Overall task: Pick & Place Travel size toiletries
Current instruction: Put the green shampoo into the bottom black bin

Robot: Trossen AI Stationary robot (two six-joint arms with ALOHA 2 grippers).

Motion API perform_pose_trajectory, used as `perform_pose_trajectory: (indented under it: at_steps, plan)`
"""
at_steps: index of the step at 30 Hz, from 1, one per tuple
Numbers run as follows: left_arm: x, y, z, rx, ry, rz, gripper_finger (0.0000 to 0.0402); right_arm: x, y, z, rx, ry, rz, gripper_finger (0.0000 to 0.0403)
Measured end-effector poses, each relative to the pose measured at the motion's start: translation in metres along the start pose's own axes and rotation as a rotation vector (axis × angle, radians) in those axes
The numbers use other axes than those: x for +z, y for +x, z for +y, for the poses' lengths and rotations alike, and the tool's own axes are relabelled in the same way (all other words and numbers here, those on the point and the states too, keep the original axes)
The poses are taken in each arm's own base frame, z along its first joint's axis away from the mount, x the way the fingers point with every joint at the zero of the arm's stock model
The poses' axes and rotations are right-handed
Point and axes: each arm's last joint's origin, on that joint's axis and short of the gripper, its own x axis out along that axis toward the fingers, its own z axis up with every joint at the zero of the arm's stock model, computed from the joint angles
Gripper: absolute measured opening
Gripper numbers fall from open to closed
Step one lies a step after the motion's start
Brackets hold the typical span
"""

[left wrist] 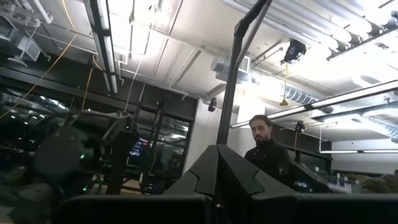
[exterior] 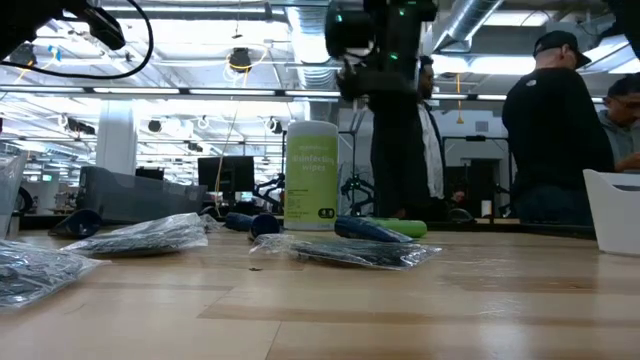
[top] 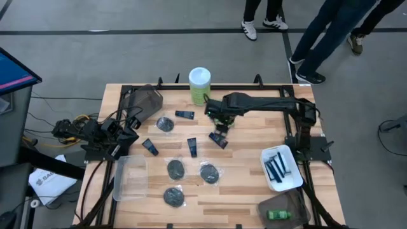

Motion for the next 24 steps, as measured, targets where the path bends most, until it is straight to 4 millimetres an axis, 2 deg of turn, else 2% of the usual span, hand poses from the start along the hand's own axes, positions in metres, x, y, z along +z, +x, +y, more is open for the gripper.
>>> perform_pose_trajectory:
  at_steps: [2,4,6,7,15,19,24]
  plan:
    - [0.0,0.0,0.0,-0.001,0.0,0.002,0.0003,0.013,0.011,0.0,0.003,-0.093,-0.06,0.025]
    - [0.0,0.0,0.0,0.002,0.0,-0.002,0.0003,0.011,0.024,0.001,-0.002,-0.209,0.014,0.025]
    - [0.0,0.0,0.0,0.002,0.0,-0.002,0.0003,0.022,0.034,0.005,0.0,-0.278,-0.028,0.0249]
    - [0.0,0.0,0.0,0.0,0.0,-0.003,0.0003,0.021,0.041,0.006,0.001,-0.309,0.006,0.0249]
    - [0.001,0.0,0.0,-0.001,-0.001,-0.014,0.0003,0.027,0.085,0.015,0.007,-0.406,0.103,0.0249]
    - [0.001,0.0,0.0,-0.001,-0.001,-0.014,0.0003,0.027,0.095,0.015,0.009,-0.427,0.127,0.0249]
    - [0.001,0.0,0.0,-0.001,-0.001,-0.013,0.0003,0.029,0.098,0.009,0.01,-0.416,0.12,0.0241]
